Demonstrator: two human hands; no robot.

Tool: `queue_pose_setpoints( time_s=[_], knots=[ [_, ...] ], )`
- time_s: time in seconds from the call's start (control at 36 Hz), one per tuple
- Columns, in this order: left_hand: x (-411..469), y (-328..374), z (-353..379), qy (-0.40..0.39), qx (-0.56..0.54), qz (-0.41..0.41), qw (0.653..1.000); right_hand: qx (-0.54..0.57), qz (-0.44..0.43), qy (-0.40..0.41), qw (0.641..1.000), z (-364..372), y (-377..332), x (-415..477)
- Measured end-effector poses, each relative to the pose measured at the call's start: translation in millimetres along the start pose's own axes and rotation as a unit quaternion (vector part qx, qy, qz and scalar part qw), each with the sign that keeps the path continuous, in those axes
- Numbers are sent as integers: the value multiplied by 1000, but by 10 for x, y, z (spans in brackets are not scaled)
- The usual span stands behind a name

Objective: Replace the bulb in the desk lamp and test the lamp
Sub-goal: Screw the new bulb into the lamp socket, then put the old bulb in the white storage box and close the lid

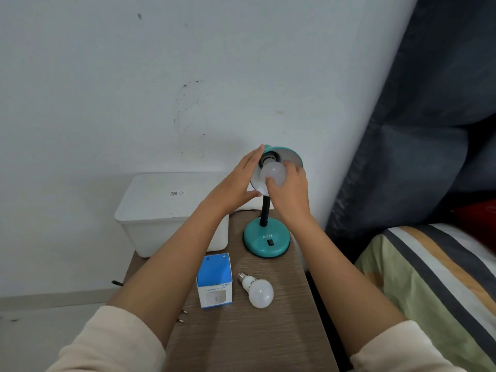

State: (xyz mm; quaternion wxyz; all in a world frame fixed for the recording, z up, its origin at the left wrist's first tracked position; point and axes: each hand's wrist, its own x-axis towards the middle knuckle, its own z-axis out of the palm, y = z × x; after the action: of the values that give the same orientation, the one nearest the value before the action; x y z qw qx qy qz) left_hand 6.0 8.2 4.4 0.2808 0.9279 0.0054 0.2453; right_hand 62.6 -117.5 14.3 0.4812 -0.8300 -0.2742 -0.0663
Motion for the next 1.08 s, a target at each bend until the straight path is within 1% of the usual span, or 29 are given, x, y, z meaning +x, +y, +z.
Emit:
queue_pose_setpoints(
  time_s=[0.11, 0.22, 0.28, 0.36, 0.42, 0.5, 0.58, 0.67, 0.75, 0.81, 0.86, 0.92, 1.08],
  knots=[
    [-147, -30, -111, 11, 17, -29, 999, -25, -61, 15, 998, -32, -81, -132],
    [-442, -212, -315, 16, 33, -104, 994, -38, -167, 25, 985, 90, -154, -393],
    [-625, -352, -423, 14, 65, -144, 987, -35, -189, 1, 981, 236, -161, -499],
    [-892, -614, -583, 10, 100, -208, 973, -38, -155, -92, 983, 537, -148, -564],
    [-1047, -789, -690, 16, 111, -249, 962, -68, -127, -145, 979, 748, -115, -542],
    [-1221, -995, -838, 34, 129, -309, 942, -96, -87, -198, 972, 1020, -56, -451],
    [-1314, -1135, -934, 60, 138, -356, 922, -85, -36, -197, 976, 1226, -31, -311],
    [-1370, -1317, -978, 72, 116, -412, 901, -67, 34, -218, 973, 1387, -9, -149],
    [-1393, -1479, -978, 96, 29, -448, 889, -8, 97, -218, 971, 1489, 34, 1],
    [-1396, -1501, -955, 140, -43, -434, 889, 21, 127, -205, 970, 1523, 34, 45],
    [-1394, -1491, -941, 186, -91, -420, 884, 35, 137, -193, 971, 1542, 31, 56],
    [-1400, -1492, -932, 216, -120, -411, 878, 46, 131, -179, 974, 1554, 43, 47],
    [-1376, -1448, -920, 255, -160, -403, 865, 87, 103, -141, 981, 1512, -26, 21]
  ],
)
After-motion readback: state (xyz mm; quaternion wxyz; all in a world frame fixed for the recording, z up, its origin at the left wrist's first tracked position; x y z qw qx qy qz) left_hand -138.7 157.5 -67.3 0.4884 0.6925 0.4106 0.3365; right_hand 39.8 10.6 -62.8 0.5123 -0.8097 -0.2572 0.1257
